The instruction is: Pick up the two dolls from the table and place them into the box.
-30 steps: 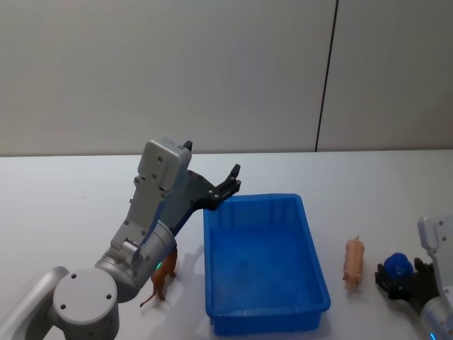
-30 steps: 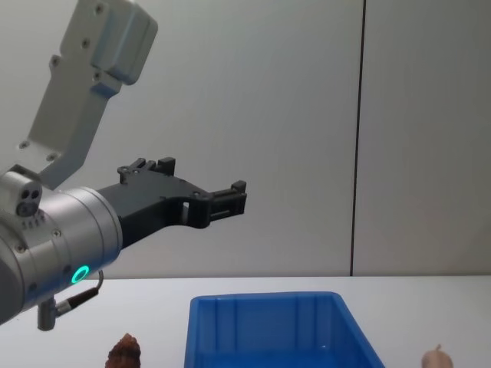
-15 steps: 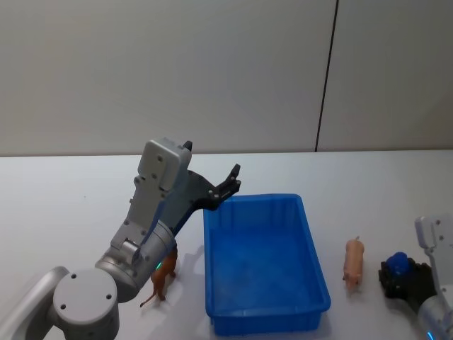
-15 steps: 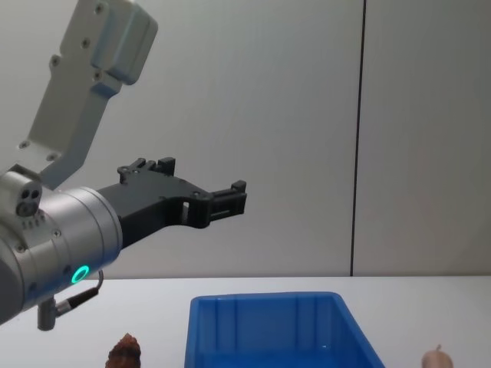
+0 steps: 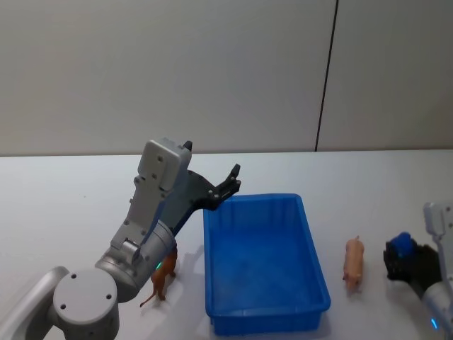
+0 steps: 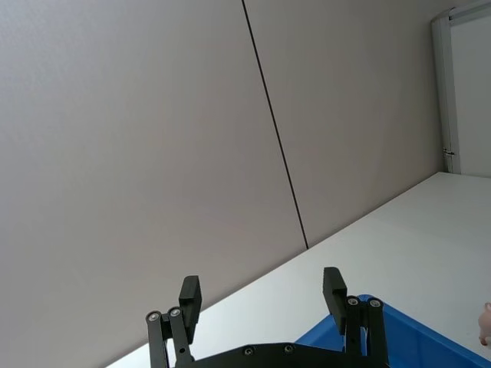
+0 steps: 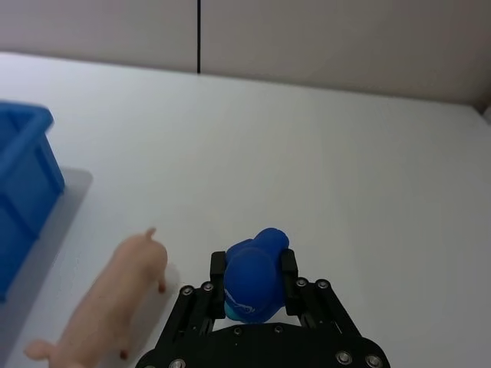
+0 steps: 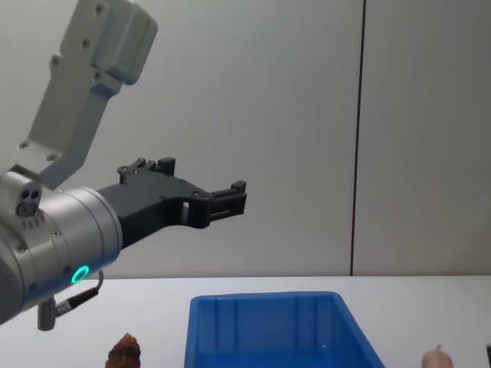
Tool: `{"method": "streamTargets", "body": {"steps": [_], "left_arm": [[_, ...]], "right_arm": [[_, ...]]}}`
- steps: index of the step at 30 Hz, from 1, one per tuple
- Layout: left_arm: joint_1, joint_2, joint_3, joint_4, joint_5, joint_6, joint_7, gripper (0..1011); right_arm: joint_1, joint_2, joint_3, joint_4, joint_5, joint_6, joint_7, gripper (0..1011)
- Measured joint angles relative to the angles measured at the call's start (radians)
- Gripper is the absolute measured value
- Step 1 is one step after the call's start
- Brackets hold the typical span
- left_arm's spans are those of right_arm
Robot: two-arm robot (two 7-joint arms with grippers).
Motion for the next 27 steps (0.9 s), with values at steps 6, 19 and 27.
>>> {"method": "streamTargets", "body": {"steps": [6, 19, 27], "left_arm": [[0.0, 0.0, 0.0, 0.0, 0.0, 0.0, 0.0, 1005], [0.0, 0.0, 0.0, 0.0, 0.0, 0.0, 0.0, 1005], [0.0, 0.0, 0.0, 0.0, 0.0, 0.0, 0.0, 1005]], "right_arm": [[-0.001, 0.001, 0.006, -0.056, 0.008, -0.026, 0.011, 360], [0.022, -0.015, 0.002, -0.194, 0.053, -0.008, 0.098, 281], [0.053, -0.044, -0.018, -0.249, 0.079, 0.074, 0.171, 239]]}}
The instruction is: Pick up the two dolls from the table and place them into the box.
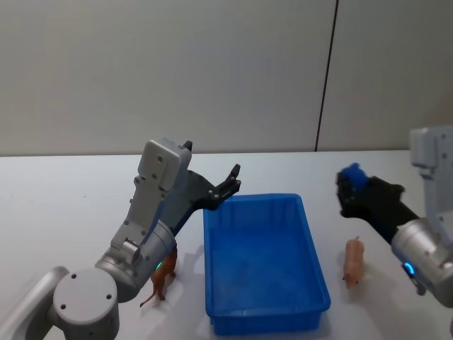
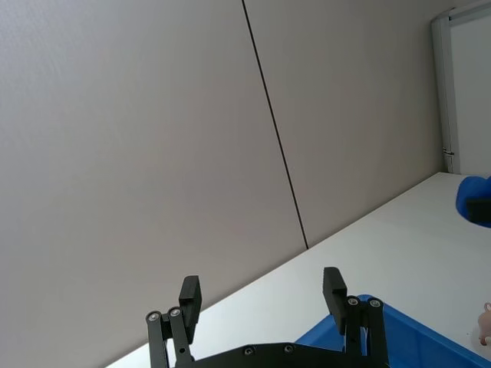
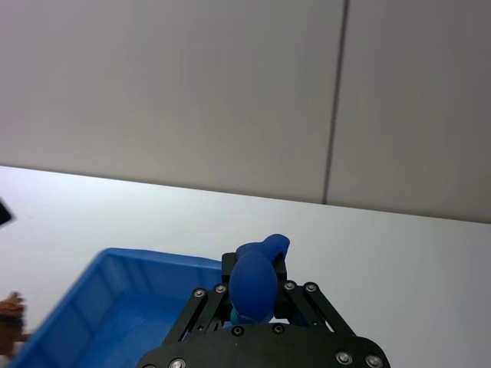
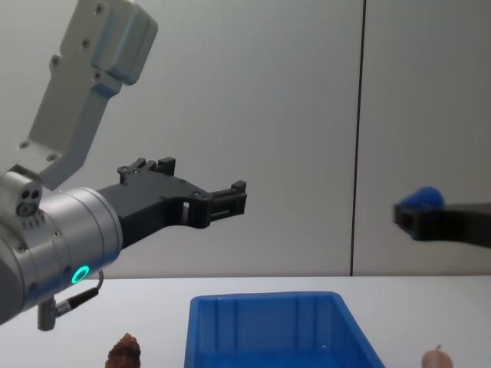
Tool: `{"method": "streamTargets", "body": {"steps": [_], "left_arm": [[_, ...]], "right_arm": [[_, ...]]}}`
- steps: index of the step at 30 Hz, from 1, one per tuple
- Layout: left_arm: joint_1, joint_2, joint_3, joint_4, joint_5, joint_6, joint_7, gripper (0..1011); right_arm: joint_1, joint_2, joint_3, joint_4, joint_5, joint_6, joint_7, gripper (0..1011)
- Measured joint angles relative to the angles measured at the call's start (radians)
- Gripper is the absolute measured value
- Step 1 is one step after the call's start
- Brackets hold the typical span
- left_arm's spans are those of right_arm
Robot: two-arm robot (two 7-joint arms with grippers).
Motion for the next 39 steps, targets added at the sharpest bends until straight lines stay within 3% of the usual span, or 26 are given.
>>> {"method": "streamTargets", "body": {"steps": [7, 8, 16, 25, 27, 37, 39], "left_arm": [[0.0, 0.0, 0.0, 0.0, 0.0, 0.0, 0.0, 1006], [0.0, 0.0, 0.0, 0.0, 0.0, 0.0, 0.0, 1005], [0.0, 0.0, 0.0, 0.0, 0.0, 0.0, 0.0, 1005], [0.0, 0.0, 0.0, 0.0, 0.0, 0.0, 0.0, 1005], [0.0, 0.0, 0.0, 0.0, 0.0, 0.0, 0.0, 1006], [0.0, 0.0, 0.0, 0.0, 0.0, 0.0, 0.0, 1005], [0.0, 0.0, 0.0, 0.0, 0.0, 0.0, 0.0, 1006]], "right_arm": [[0.031, -0.029, -0.021, -0.018, 0.013, 0.092, 0.052, 198], [0.045, -0.042, -0.031, -0.019, 0.014, 0.128, 0.071, 187], [0.094, -0.084, -0.062, 0.002, 0.008, 0.254, 0.127, 142], [0.147, -0.127, -0.096, 0.049, -0.017, 0.366, 0.179, 441], [0.151, -0.131, -0.099, 0.053, -0.019, 0.376, 0.184, 468], [0.175, -0.149, -0.113, 0.073, -0.031, 0.422, 0.207, 823], [0.175, -0.148, -0.113, 0.073, -0.031, 0.422, 0.207, 857]]}}
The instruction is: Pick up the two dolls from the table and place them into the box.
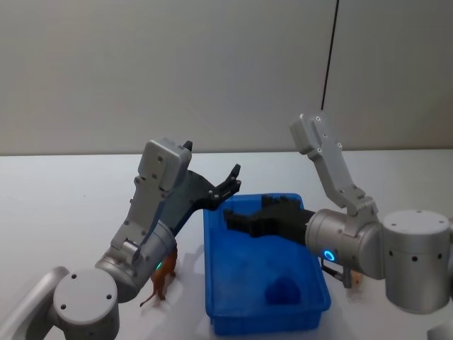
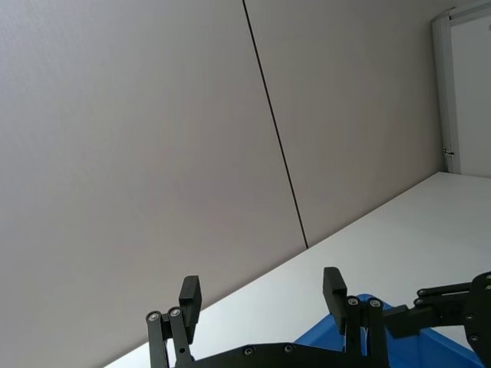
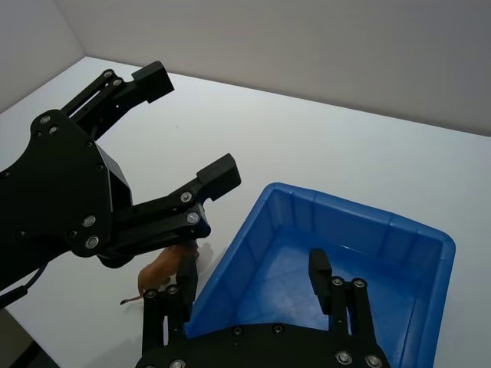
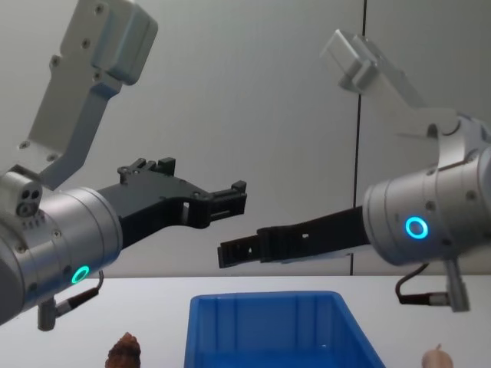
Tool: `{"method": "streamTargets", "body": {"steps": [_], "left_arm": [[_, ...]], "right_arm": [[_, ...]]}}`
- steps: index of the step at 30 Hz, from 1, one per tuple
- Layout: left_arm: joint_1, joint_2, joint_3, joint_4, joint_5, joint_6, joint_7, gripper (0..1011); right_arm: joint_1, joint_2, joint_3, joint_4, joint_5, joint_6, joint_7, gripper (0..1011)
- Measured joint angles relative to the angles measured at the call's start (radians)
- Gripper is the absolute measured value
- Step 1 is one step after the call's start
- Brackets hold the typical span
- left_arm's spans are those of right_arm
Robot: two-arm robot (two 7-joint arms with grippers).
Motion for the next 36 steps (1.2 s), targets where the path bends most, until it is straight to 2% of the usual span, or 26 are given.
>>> {"method": "streamTargets", "body": {"steps": [2, 5, 11, 18, 25, 28, 36], "left_arm": [[0.0, 0.0, 0.0, 0.0, 0.0, 0.0, 0.0, 1006], [0.0, 0.0, 0.0, 0.0, 0.0, 0.0, 0.0, 1006], [0.0, 0.0, 0.0, 0.0, 0.0, 0.0, 0.0, 1006], [0.0, 0.0, 0.0, 0.0, 0.0, 0.0, 0.0, 1005], [0.0, 0.0, 0.0, 0.0, 0.0, 0.0, 0.0, 1005], [0.0, 0.0, 0.0, 0.0, 0.0, 0.0, 0.0, 1005], [0.0, 0.0, 0.0, 0.0, 0.0, 0.0, 0.0, 1006]], "right_arm": [[0.0, 0.003, 0.002, -0.002, 0.0, -0.003, -0.001, 889], [-0.008, 0.014, 0.012, -0.015, 0.0, -0.023, -0.008, 989], [-0.028, 0.043, 0.034, -0.048, 0.005, -0.057, -0.029, 1004], [-0.086, 0.11, 0.091, -0.129, 0.046, -0.093, -0.076, 1003], [-0.138, 0.157, 0.131, -0.189, 0.092, -0.086, -0.108, 1003], [-0.17, 0.179, 0.151, -0.221, 0.127, -0.066, -0.129, 1003], [-0.234, 0.206, 0.18, -0.264, 0.18, -0.033, -0.168, 1004]]}}
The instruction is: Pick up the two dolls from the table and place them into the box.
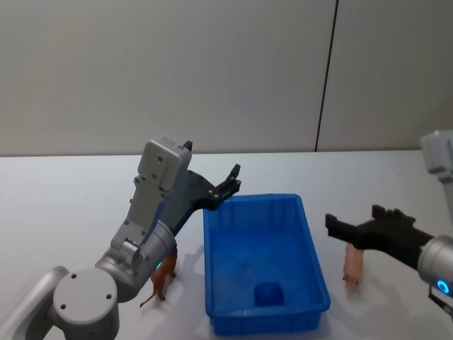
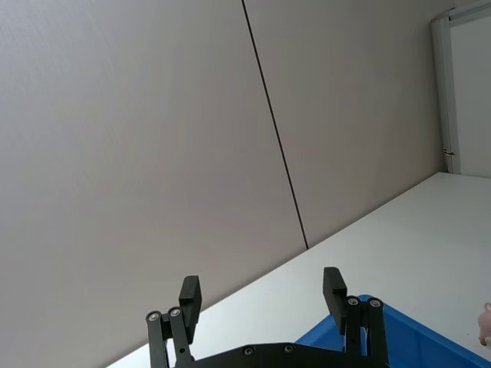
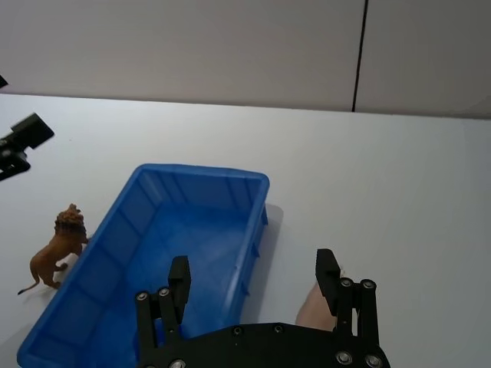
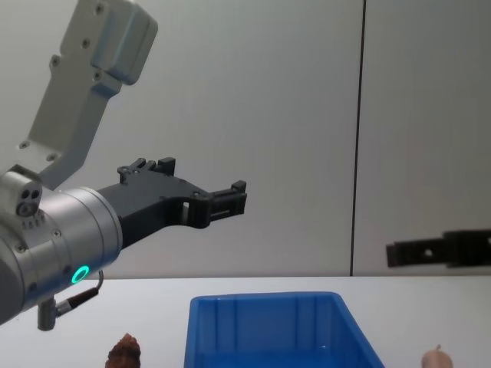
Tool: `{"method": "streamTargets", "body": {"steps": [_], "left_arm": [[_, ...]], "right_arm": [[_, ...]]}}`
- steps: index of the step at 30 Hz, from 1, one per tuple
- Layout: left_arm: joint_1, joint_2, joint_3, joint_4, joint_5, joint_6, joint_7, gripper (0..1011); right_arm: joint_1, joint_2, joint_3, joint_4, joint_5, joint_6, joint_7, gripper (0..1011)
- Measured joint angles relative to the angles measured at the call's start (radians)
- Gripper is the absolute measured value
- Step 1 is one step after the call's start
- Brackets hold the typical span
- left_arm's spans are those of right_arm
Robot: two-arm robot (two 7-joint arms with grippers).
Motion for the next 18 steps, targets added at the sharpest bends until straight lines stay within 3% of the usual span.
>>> {"method": "streamTargets", "body": {"steps": [9, 18], "left_arm": [[0.0, 0.0, 0.0, 0.0, 0.0, 0.0, 0.0, 1005], [0.0, 0.0, 0.0, 0.0, 0.0, 0.0, 0.0, 1006]], "right_arm": [[-0.048, 0.009, 0.023, -0.016, 0.024, 0.012, -0.07, 1003], [-0.055, 0.002, 0.023, 0.023, -0.001, 0.006, -0.102, 1004]]}}
